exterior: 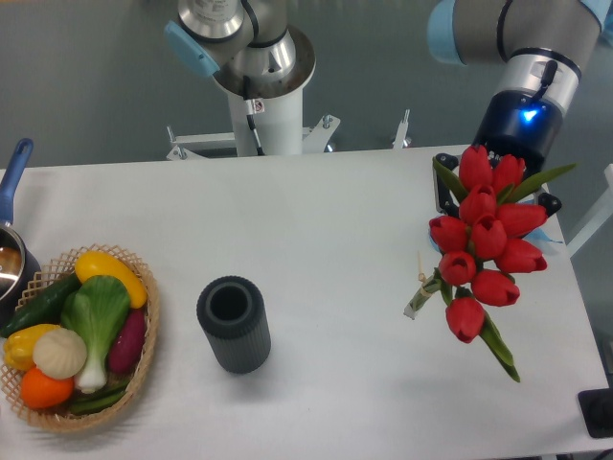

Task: Place the flowers on the table
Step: 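Lift the red tulip bunch held in the gripper upward, then swing the tulips toward the black vase and lower them onto the table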

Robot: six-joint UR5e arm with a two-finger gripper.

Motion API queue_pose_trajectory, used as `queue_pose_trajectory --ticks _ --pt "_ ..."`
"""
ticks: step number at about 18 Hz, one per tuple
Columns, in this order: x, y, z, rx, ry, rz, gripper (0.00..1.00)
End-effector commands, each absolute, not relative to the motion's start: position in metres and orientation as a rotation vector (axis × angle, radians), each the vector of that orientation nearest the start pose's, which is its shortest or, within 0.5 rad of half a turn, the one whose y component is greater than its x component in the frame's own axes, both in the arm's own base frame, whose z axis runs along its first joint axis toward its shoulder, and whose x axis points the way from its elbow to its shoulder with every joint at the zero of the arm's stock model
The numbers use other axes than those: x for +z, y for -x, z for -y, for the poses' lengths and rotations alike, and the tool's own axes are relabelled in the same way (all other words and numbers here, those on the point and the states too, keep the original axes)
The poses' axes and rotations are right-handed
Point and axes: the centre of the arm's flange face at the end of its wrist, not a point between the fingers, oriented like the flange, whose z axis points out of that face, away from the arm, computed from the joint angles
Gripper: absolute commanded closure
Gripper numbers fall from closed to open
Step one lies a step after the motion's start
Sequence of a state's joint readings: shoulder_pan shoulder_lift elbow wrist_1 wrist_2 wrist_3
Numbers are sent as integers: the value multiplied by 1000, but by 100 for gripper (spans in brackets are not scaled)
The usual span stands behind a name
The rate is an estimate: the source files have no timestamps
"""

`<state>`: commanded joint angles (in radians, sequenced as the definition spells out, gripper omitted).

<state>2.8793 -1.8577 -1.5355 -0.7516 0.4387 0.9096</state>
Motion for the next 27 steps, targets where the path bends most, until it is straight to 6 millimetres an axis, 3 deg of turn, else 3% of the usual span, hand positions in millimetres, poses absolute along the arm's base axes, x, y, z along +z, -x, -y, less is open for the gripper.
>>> queue_pose_trajectory --ticks 4,8,14,18,19,23,27 --pt "484 521 -370 -17 1965 20 65" --pt "488 511 -359 146 2147 87 65" --pt "475 498 -375 276 2336 109 66" --pt "456 472 -414 418 2540 31 66" --pt "434 462 -433 436 2628 -11 66" --pt "370 443 -472 535 2889 -195 66" --pt "290 442 -500 622 3148 -360 66"
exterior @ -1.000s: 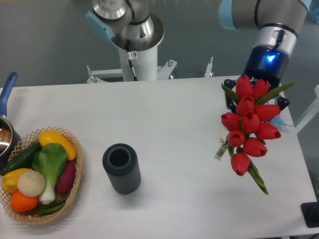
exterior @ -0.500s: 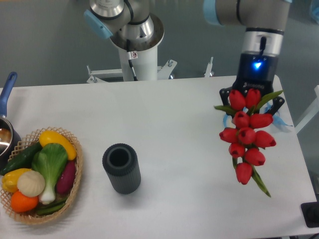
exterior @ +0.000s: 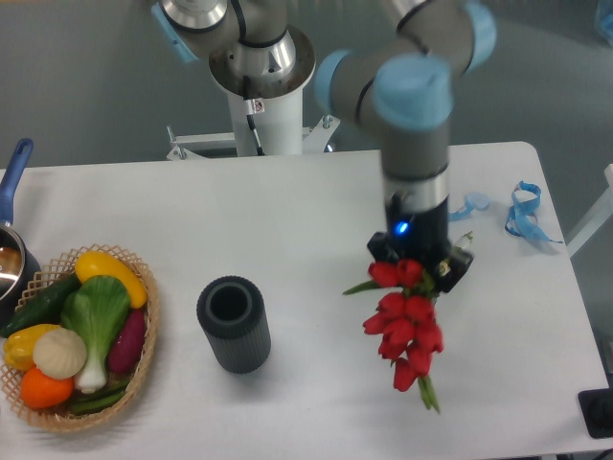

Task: Place the flowers on the table
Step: 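Swing the tulips toward the black vase and lower them onto the table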

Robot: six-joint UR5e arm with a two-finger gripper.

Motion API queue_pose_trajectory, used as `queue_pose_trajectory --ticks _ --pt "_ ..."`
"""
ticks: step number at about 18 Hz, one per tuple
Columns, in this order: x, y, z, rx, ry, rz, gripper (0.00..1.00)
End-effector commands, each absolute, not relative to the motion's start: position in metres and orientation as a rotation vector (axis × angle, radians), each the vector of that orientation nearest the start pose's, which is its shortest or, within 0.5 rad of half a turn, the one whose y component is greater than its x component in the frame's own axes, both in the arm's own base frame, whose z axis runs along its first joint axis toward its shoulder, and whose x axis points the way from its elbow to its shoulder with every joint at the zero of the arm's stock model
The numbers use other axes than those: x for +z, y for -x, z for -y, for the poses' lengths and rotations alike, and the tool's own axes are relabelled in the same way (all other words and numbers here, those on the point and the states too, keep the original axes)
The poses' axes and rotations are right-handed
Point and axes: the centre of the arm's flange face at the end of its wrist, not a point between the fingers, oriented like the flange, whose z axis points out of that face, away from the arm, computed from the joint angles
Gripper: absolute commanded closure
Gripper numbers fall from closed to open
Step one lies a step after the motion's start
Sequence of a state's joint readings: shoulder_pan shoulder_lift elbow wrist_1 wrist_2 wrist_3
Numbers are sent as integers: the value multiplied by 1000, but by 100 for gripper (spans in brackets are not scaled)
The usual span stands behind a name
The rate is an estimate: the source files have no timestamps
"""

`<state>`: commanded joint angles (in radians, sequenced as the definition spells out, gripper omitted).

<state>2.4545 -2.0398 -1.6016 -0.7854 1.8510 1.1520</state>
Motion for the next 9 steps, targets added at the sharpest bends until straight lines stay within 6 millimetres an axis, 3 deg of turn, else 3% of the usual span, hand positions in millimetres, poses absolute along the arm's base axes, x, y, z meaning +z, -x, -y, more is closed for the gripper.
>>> queue_pose_trajectory --ticks 4,9 --pt "239 449 -524 648 3246 -418 66" --pt "209 451 -533 606 3267 -434 62"
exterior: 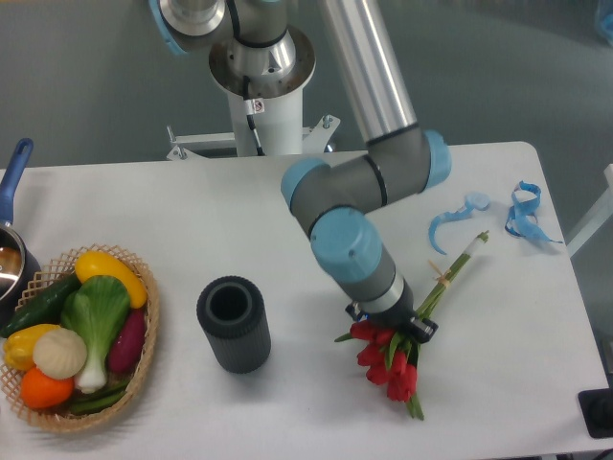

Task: Place the flowers on the table
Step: 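Swing the tulips toward the black vase and lower them onto the table, then open the gripper, release the tulip stems, and raise away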

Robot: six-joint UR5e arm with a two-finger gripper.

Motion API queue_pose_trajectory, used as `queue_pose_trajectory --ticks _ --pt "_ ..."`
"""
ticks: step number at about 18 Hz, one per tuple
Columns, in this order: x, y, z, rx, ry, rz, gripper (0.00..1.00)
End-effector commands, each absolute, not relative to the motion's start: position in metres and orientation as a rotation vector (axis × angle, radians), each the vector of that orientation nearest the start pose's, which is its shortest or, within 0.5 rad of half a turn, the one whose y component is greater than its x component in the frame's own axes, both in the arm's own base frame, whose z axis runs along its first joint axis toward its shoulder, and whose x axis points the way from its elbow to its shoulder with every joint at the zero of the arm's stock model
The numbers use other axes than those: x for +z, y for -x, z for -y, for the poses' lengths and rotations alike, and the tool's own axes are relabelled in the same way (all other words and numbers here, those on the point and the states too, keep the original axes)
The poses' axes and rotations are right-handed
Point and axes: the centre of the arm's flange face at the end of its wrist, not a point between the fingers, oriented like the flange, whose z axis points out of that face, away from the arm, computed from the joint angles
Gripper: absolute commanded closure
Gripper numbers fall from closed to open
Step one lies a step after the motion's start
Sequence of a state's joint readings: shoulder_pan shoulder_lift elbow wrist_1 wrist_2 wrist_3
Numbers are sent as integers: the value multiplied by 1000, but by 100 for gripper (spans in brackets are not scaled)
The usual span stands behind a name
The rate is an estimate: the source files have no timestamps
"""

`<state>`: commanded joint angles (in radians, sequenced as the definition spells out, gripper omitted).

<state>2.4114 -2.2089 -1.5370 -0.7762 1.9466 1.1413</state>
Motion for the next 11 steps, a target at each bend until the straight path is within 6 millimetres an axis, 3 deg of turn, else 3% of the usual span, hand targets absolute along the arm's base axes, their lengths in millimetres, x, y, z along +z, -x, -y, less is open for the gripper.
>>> queue_pose_trajectory --ticks 1,2,3,6,8,11 --pt "208 451 -533 604 3268 -438 54" --pt "211 451 -534 609 3262 -448 37" --pt "214 452 -533 618 3255 -449 4" --pt "229 451 -534 645 3236 -440 0" --pt "254 450 -533 692 3209 -481 0" --pt "319 453 -523 778 3147 -525 0"
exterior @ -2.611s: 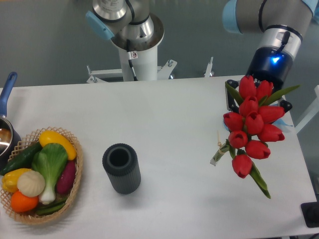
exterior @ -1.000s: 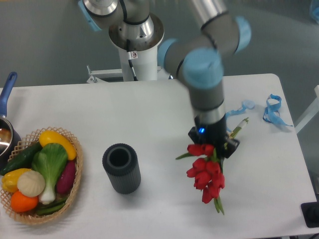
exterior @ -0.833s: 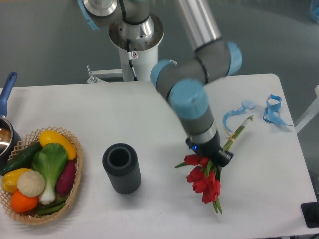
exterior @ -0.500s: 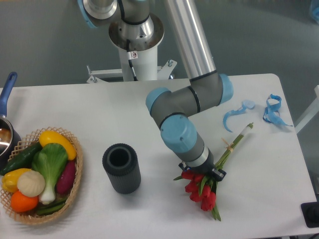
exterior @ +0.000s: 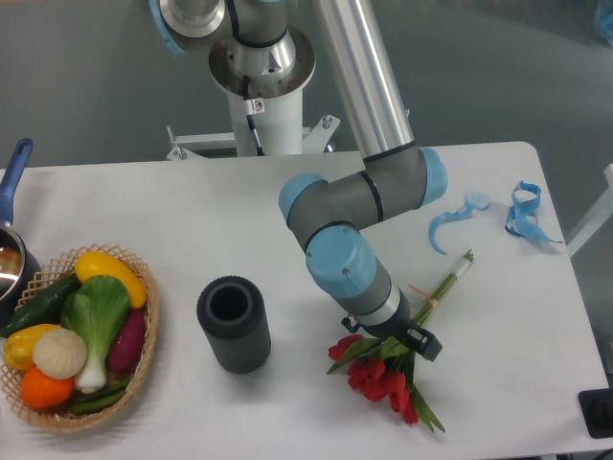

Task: Place the flowers on the table
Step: 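Open the gripper, release the tulip stems, and raise away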

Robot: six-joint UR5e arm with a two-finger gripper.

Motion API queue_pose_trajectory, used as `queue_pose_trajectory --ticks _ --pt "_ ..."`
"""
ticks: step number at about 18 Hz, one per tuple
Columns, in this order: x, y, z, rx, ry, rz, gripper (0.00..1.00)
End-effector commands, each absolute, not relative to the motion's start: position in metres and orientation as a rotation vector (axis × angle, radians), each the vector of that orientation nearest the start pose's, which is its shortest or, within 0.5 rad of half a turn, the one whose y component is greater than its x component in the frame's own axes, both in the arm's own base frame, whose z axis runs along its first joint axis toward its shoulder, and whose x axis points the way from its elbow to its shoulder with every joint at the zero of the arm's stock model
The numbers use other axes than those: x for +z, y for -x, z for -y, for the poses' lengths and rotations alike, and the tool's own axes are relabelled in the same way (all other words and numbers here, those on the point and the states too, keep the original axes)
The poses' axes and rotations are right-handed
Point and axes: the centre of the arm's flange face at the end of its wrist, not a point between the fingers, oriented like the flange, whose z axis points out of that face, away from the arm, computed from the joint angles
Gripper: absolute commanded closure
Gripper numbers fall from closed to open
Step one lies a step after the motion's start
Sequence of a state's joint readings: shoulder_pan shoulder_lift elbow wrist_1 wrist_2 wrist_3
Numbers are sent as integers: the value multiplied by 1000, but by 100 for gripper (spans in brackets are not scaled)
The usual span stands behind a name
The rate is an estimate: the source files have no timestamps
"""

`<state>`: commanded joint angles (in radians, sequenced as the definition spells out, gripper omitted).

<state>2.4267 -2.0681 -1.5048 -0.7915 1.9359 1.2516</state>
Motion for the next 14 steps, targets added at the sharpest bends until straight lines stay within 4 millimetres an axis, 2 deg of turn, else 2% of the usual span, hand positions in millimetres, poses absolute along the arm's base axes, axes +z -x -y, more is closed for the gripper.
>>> queue_pose_trajectory --ticks 4,6,8,11,14 --pt "372 462 -492 680 3139 -474 0" --pt "402 474 -479 617 3134 -524 0" --pt "423 483 -468 534 3140 -583 0" --pt "460 492 -424 437 3103 -615 0" --pt "488 508 -363 320 3004 -680 0"
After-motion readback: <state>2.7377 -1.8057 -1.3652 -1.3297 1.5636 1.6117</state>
